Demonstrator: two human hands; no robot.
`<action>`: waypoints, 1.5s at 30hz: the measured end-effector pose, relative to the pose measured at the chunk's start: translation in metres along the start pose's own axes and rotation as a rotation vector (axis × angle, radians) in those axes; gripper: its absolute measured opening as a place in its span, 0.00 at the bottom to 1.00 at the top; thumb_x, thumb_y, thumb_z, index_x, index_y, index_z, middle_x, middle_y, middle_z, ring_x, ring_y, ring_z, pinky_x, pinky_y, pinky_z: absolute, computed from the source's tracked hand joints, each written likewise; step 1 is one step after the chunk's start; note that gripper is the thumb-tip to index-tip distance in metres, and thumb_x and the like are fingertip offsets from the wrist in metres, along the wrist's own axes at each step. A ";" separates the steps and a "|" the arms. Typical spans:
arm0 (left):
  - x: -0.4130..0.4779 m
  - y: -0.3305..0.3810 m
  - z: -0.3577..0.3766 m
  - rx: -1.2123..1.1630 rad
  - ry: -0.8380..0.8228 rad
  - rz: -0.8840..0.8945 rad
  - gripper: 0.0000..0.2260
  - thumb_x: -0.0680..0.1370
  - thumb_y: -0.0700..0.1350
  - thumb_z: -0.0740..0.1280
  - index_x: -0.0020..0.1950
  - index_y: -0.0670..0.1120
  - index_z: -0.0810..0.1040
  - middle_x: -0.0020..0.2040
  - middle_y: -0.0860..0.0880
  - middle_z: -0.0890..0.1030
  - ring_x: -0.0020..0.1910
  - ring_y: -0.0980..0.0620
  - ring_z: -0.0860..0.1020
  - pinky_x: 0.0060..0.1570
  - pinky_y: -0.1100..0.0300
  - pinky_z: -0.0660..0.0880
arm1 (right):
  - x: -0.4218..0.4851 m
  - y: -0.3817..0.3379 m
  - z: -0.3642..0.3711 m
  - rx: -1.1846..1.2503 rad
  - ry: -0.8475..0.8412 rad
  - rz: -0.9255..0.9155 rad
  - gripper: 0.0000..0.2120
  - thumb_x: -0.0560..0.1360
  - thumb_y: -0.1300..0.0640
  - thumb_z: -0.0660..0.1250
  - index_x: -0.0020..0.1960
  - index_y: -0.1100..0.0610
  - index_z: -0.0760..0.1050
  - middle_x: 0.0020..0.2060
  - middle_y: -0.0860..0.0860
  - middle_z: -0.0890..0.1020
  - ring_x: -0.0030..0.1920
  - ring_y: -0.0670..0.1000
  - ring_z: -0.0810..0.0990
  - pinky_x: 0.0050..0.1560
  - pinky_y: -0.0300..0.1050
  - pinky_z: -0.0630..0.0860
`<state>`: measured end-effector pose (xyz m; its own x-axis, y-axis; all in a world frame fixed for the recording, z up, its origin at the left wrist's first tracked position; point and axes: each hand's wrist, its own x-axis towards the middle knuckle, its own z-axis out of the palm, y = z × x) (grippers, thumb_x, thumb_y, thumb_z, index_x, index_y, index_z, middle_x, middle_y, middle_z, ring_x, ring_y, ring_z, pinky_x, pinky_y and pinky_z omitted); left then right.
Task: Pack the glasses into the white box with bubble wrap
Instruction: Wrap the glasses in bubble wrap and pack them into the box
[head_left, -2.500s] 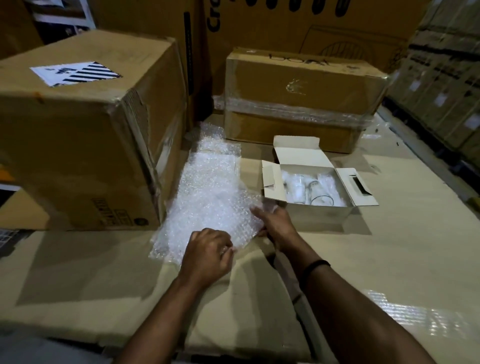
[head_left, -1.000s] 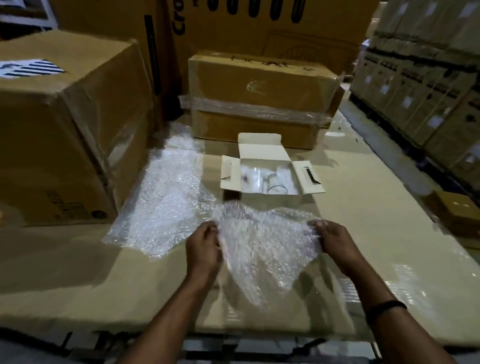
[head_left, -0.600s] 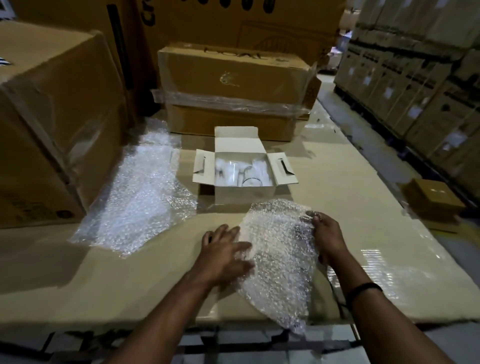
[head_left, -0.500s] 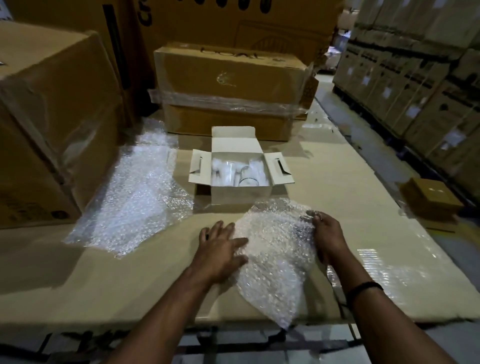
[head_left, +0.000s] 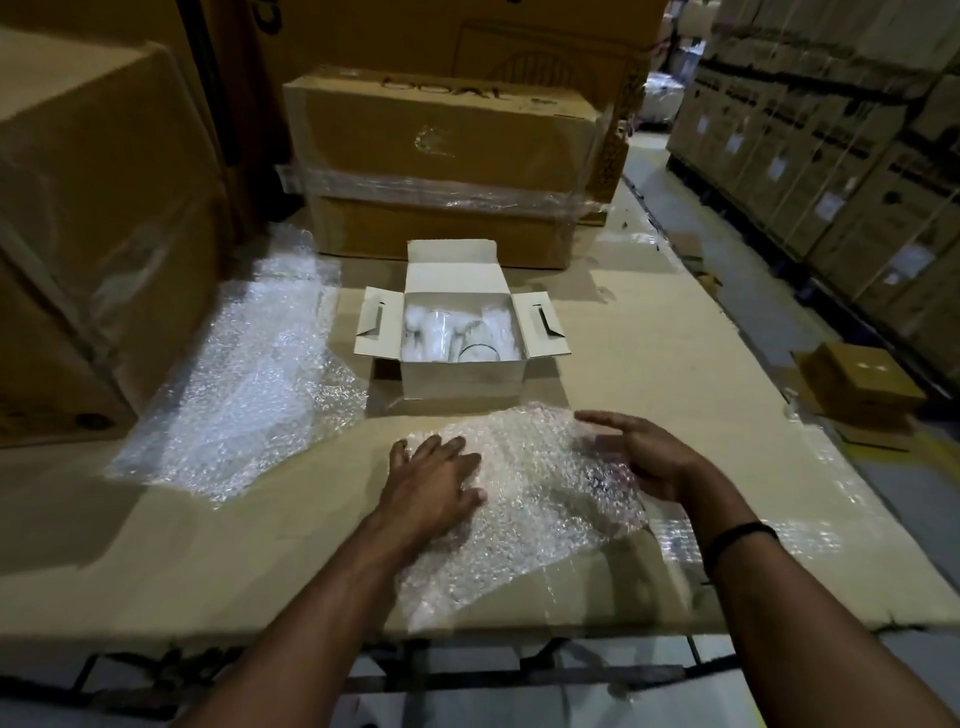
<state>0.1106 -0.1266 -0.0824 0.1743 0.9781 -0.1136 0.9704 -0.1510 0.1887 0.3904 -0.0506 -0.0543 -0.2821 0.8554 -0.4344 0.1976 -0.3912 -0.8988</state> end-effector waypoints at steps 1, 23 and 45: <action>0.004 -0.003 0.001 0.003 -0.012 0.009 0.24 0.80 0.61 0.59 0.75 0.59 0.62 0.80 0.53 0.54 0.78 0.48 0.52 0.73 0.40 0.46 | 0.002 -0.001 0.001 -0.073 -0.032 0.002 0.19 0.76 0.70 0.64 0.62 0.52 0.78 0.62 0.54 0.79 0.55 0.50 0.80 0.56 0.46 0.75; 0.006 -0.061 0.010 -0.032 -0.010 0.042 0.29 0.76 0.64 0.45 0.76 0.60 0.61 0.79 0.56 0.55 0.78 0.50 0.52 0.71 0.44 0.49 | 0.000 -0.057 0.112 -0.991 0.110 -0.317 0.37 0.73 0.69 0.67 0.76 0.49 0.60 0.74 0.52 0.66 0.34 0.35 0.65 0.31 0.29 0.66; -0.001 -0.072 0.022 -0.127 0.099 0.188 0.34 0.75 0.69 0.37 0.76 0.58 0.61 0.79 0.56 0.56 0.78 0.53 0.50 0.75 0.47 0.45 | 0.024 0.040 0.135 -1.360 0.166 -0.274 0.34 0.80 0.35 0.43 0.79 0.51 0.42 0.79 0.49 0.43 0.78 0.52 0.38 0.76 0.58 0.41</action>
<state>0.0438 -0.1197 -0.1173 0.3267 0.9447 0.0296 0.8925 -0.3187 0.3191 0.2652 -0.0915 -0.1085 -0.3653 0.9173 -0.1588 0.9271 0.3431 -0.1505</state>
